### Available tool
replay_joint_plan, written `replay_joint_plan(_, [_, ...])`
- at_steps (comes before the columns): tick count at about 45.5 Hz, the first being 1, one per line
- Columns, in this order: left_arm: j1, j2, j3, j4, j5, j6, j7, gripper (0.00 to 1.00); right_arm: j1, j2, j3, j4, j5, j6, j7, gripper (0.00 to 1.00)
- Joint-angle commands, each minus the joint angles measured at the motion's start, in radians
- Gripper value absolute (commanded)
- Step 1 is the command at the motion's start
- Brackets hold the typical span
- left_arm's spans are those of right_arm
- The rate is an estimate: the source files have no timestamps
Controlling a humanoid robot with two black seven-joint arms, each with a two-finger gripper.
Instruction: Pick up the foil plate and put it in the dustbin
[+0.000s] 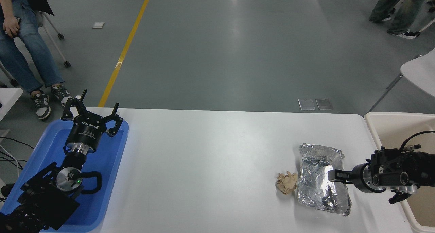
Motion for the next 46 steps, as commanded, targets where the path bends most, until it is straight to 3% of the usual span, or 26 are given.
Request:
replay_joint_plan(1, [0.000,0.000,0.000,-0.001,0.000,0.000,0.000,1.00,-0.012,0.011,-0.001,-0.004,-0.055,-0.011,-0.001,0.03])
replay_joint_plan(20, [0.000,0.000,0.000,0.000,0.000,0.000,0.000,1.00,0.023,0.008,-0.017,0.001,-0.060,-0.005,-0.001,0.00])
replay_joint_plan(27, [0.000,0.000,0.000,0.000,0.000,0.000,0.000,1.00,0.095,-0.054,-0.039,0.020,-0.060,0.012,-0.001,0.00])
replay_joint_plan(46, [0.000,0.000,0.000,0.000,0.000,0.000,-0.001,1.00,0.459,-0.285,-0.048,0.082,-0.068,0.332,0.002,0.00])
